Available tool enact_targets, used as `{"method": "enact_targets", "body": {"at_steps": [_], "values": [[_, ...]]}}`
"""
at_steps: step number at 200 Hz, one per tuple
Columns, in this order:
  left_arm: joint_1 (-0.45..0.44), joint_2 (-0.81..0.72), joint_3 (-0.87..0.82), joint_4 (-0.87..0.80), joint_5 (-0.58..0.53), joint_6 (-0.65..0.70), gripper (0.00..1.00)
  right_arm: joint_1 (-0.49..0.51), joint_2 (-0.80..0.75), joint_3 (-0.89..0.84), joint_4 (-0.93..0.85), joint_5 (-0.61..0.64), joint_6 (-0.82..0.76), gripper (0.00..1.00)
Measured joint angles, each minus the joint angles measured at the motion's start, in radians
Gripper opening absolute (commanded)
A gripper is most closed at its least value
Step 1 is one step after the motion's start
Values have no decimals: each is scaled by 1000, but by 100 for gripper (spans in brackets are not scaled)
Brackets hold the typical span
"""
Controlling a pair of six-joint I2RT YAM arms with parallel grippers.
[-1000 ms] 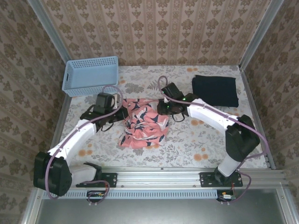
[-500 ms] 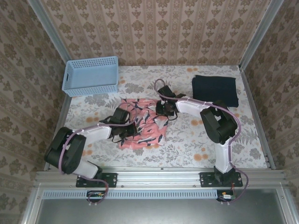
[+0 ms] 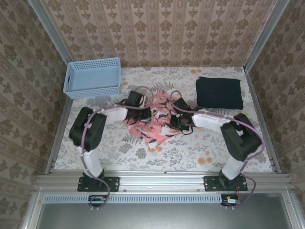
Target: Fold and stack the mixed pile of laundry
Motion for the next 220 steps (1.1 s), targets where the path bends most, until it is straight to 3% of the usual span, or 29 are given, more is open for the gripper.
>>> {"method": "enact_targets", "body": {"at_steps": [15, 34, 44, 56, 70, 95, 121, 162, 180, 201, 220], "values": [[-1, 102, 146, -10, 41, 26, 6, 7, -105, -61, -14, 0, 32, 34], [0, 174, 293, -58, 75, 62, 26, 6, -204, -60, -48, -4, 15, 43], [3, 174, 335, -95, 83, 93, 33, -1, -240, -25, -81, -8, -14, 49], [11, 158, 374, -139, 87, 116, 48, -14, -260, 25, -107, -8, -76, 51], [31, 105, 380, -189, 88, 143, 50, -40, -262, 98, -127, -8, -162, 53], [88, -80, 266, -224, 91, 153, 47, -87, -180, 225, -137, -8, -312, 56], [119, -298, 36, -190, 105, 122, 27, -110, -15, 332, -138, -9, -427, 57], [-20, -393, -272, -96, 124, -1, 14, -113, 228, 454, -142, -28, -528, 56], [-81, -367, -314, -61, 124, -40, 10, -114, 290, 497, -147, -43, -547, 39], [-91, -303, -316, 1, 97, -56, 8, -122, 322, 539, -149, -47, -540, 18], [-67, -220, -315, 39, 57, -63, 7, -147, 322, 545, -142, -67, -509, 11]]}}
